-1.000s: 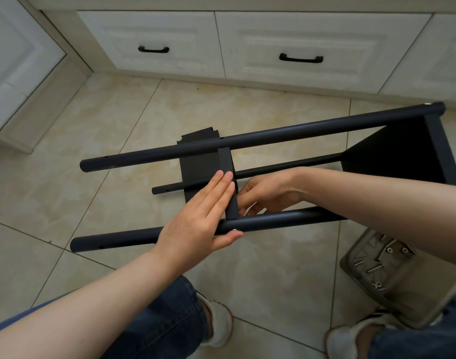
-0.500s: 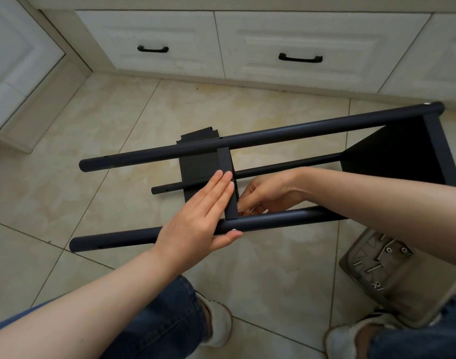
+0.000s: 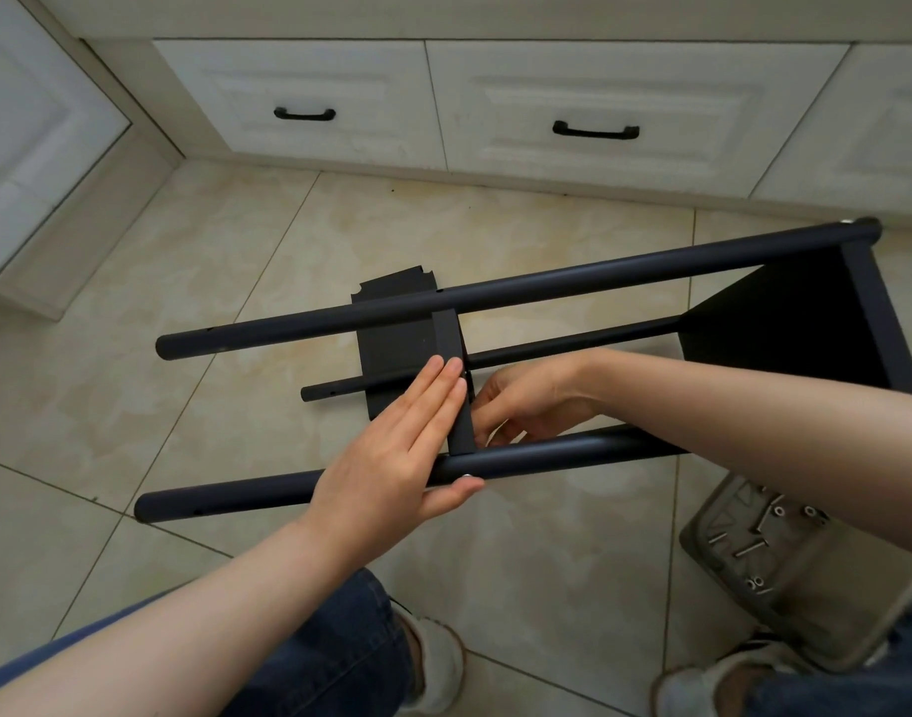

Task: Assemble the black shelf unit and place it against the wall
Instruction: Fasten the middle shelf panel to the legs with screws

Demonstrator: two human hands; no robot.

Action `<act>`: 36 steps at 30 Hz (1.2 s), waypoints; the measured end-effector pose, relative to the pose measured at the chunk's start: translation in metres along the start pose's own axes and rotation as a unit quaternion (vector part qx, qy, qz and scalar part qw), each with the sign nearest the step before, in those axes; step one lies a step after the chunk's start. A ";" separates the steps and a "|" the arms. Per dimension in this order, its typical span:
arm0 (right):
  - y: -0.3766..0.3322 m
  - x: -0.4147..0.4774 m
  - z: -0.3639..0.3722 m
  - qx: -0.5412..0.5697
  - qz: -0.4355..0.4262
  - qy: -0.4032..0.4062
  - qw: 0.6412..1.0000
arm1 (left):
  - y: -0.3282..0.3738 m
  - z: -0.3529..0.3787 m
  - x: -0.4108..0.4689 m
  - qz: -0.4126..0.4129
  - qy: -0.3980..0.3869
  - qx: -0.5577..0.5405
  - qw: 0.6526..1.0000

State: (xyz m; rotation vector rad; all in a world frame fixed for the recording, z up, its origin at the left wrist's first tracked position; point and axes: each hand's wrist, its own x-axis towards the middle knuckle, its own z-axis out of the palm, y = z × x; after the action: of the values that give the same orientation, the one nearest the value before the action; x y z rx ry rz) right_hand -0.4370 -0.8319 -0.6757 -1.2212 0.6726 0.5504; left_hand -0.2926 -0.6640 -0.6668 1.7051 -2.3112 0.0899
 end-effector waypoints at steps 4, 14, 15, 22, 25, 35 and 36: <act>-0.002 -0.005 -0.006 0.007 -0.011 -0.031 0.999 | 0.000 0.001 0.000 0.000 0.003 -0.001 1.000; -0.003 -0.005 -0.009 -0.011 -0.005 -0.046 0.999 | 0.000 0.001 -0.001 -0.004 0.000 0.003 1.000; -0.003 -0.005 -0.008 -0.022 -0.003 -0.039 0.999 | 0.000 0.001 -0.001 -0.003 0.000 0.005 1.000; -0.003 -0.004 -0.010 -0.006 -0.013 -0.046 0.999 | 0.001 0.001 0.000 -0.006 -0.004 0.006 1.000; -0.003 -0.003 -0.006 -0.025 -0.006 -0.032 0.999 | 0.001 0.001 0.000 -0.006 -0.002 0.008 1.000; -0.004 0.001 -0.005 -0.052 -0.007 -0.011 0.999 | 0.001 0.001 0.000 -0.005 0.000 0.009 1.000; -0.003 0.002 -0.005 -0.056 -0.004 -0.008 0.998 | 0.001 0.001 0.000 -0.005 0.000 0.010 1.000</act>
State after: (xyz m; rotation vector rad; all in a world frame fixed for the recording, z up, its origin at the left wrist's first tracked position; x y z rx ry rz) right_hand -0.4343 -0.8374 -0.6756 -1.3218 0.6297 0.5962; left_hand -0.2935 -0.6644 -0.6679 1.7265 -2.3096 0.1101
